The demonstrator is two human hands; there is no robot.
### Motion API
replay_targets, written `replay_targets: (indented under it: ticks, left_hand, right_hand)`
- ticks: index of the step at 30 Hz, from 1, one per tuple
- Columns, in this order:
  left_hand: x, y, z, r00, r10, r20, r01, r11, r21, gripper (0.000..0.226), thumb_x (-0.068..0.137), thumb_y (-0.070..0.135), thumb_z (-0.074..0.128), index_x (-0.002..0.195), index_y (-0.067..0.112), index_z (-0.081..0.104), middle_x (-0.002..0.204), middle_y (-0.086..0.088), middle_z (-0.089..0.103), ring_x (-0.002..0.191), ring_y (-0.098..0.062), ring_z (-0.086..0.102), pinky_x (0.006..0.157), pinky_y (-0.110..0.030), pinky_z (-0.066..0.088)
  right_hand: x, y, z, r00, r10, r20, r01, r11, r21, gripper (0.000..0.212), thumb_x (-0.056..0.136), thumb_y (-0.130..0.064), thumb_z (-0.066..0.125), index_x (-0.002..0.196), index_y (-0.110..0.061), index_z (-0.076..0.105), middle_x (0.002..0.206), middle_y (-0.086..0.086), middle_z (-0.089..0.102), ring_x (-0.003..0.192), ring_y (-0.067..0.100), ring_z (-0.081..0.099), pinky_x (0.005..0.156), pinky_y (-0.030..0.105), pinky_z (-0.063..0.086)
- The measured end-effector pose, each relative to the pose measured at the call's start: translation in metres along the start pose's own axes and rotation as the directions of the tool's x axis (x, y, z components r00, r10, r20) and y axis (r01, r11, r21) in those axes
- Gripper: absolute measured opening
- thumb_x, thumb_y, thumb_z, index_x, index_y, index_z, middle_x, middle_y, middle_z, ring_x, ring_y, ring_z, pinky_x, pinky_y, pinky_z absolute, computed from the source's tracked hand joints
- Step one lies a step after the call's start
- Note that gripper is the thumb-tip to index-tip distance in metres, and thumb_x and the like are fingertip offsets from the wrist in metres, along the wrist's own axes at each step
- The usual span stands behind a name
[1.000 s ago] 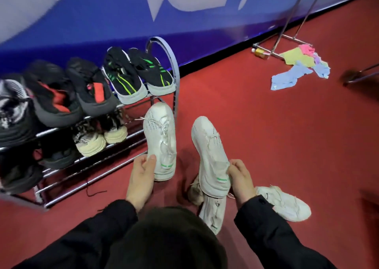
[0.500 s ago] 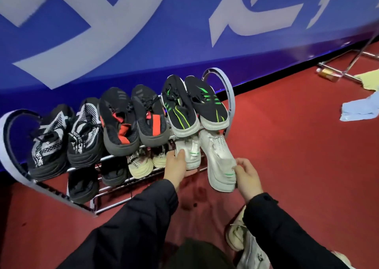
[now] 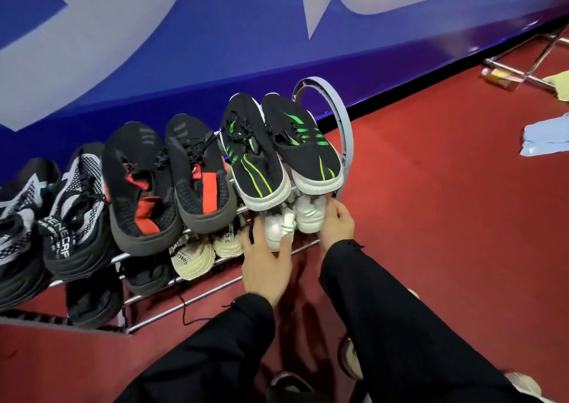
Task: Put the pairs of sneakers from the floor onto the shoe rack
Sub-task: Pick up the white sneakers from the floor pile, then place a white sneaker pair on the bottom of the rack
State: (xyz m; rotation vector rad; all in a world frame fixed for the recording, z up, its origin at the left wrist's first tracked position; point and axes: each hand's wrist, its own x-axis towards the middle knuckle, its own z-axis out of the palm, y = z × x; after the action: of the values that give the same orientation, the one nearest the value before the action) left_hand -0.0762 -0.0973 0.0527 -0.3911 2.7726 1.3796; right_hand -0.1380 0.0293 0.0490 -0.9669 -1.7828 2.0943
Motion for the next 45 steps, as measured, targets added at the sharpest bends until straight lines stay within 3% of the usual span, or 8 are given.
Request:
replay_targets:
  ticks: [4,8,13,20,23,34,40,45]
  left_hand:
    - [0.005,-0.013,-0.002,0.980,0.194,0.046,-0.200,0.947,0.250,0.064,0.089,0.042,0.061,0.146,0.044,0.033,0.154,-0.005,0.026,0.132,-0.032,0.048,0.092,-0.043,0.050]
    - [0.018,-0.020,-0.004,0.979,0.199,0.042,-0.202,0.927,0.317,0.048,0.092,0.056,0.056,0.136,0.044,0.041,0.142,-0.001,0.037,0.113,-0.031,0.060,0.077,-0.045,0.055]
    - [0.028,-0.015,0.000,0.989,0.148,-0.024,-0.139,0.963,0.231,0.049,0.089,0.055,0.062,0.131,0.033,0.052,0.125,-0.004,0.054,0.112,-0.031,0.060,0.081,-0.043,0.052]
    - [0.035,-0.008,0.005,0.986,0.158,-0.058,-0.149,0.980,0.135,0.051,0.087,0.041,0.070,0.131,0.017,0.059,0.120,-0.011,0.062,0.108,-0.034,0.061,0.089,-0.042,0.050]
    - [0.031,-0.020,0.006,0.987,0.141,-0.077,-0.139,0.990,0.037,0.049,0.086,0.036,0.071,0.130,0.017,0.060,0.122,-0.012,0.057,0.103,-0.035,0.063,0.092,-0.043,0.050]
    - [0.032,-0.025,0.004,0.983,0.183,-0.028,-0.173,0.961,0.216,0.036,0.088,0.022,0.069,0.117,0.006,0.054,0.112,-0.022,0.055,0.103,-0.044,0.056,0.086,-0.048,0.049]
    - [0.014,-0.032,0.006,0.968,0.248,0.048,-0.253,0.956,0.149,0.062,0.088,0.017,0.062,0.144,0.019,0.036,0.151,-0.016,0.029,0.132,-0.036,0.041,0.104,-0.041,0.043]
    - [-0.022,-0.034,0.016,0.964,0.268,-0.006,-0.266,0.961,0.075,0.048,0.089,0.022,0.056,0.135,0.018,0.046,0.133,-0.006,0.044,0.106,-0.029,0.059,0.089,-0.040,0.051]
  right_hand:
    - [-0.010,0.014,-0.004,0.993,0.023,0.119,-0.006,0.989,-0.145,0.037,0.094,-0.044,0.057,0.126,-0.027,0.066,0.123,-0.004,0.059,0.120,0.011,0.054,0.110,0.032,0.040]
    - [-0.016,0.019,-0.007,0.983,-0.004,0.186,0.055,0.962,-0.267,0.056,0.088,-0.041,0.063,0.142,-0.030,0.052,0.137,-0.001,0.052,0.120,0.009,0.052,0.110,0.032,0.040]
    - [-0.018,0.006,-0.001,0.994,-0.058,0.095,0.075,0.979,-0.190,0.034,0.092,-0.023,0.065,0.125,-0.019,0.059,0.123,-0.004,0.063,0.104,0.005,0.059,0.106,0.035,0.047]
    - [-0.018,0.013,-0.006,0.994,-0.040,0.106,0.062,0.974,-0.217,0.042,0.085,-0.023,0.063,0.126,-0.032,0.063,0.121,0.008,0.061,0.097,0.011,0.064,0.098,0.038,0.053]
    - [-0.017,0.015,-0.006,0.993,-0.018,0.116,0.046,0.969,-0.243,0.042,0.084,-0.021,0.061,0.125,-0.030,0.062,0.121,0.004,0.064,0.102,0.015,0.066,0.099,0.040,0.053]
    - [-0.018,0.029,-0.017,0.976,0.056,0.212,-0.021,0.986,-0.167,0.064,0.080,-0.015,0.059,0.143,-0.020,0.052,0.138,-0.003,0.062,0.125,0.017,0.061,0.107,0.048,0.049]
    - [-0.019,0.022,-0.041,0.972,0.104,0.211,-0.080,0.990,-0.116,0.030,0.097,0.000,0.051,0.120,-0.015,0.062,0.107,0.002,0.065,0.080,0.023,0.063,0.078,0.039,0.056]
    - [-0.030,0.040,-0.097,0.976,0.176,0.126,-0.152,0.972,-0.179,0.022,0.098,0.000,0.049,0.090,-0.015,0.064,0.084,0.006,0.064,0.058,0.015,0.062,0.055,0.026,0.053]
